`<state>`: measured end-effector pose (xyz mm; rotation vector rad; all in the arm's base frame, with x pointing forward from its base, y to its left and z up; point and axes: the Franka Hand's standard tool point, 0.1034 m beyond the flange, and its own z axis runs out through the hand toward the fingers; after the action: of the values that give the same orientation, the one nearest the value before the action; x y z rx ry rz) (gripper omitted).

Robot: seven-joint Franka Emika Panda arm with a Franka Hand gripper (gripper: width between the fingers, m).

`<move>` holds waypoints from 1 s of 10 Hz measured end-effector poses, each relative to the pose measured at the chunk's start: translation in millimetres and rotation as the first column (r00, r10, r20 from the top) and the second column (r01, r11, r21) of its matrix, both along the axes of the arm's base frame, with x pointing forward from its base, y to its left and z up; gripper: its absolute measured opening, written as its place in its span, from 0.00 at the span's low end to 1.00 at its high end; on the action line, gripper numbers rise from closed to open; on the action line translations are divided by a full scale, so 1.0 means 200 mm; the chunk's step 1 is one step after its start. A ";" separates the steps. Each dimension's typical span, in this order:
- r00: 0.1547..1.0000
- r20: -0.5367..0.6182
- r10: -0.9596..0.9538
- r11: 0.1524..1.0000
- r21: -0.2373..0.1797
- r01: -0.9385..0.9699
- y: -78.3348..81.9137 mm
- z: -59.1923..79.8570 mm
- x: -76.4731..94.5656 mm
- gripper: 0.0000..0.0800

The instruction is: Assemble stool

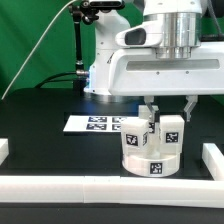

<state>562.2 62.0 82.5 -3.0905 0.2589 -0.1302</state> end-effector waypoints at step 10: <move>0.776 -0.057 -0.628 0.772 0.079 0.630 0.02 0.00 0.00 0.42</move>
Offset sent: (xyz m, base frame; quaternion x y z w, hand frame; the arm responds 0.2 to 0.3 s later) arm 0.0000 0.0000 0.0000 0.0000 0.0000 0.1938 0.9810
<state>562.3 65.2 82.8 -2.7688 1.2596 -0.0857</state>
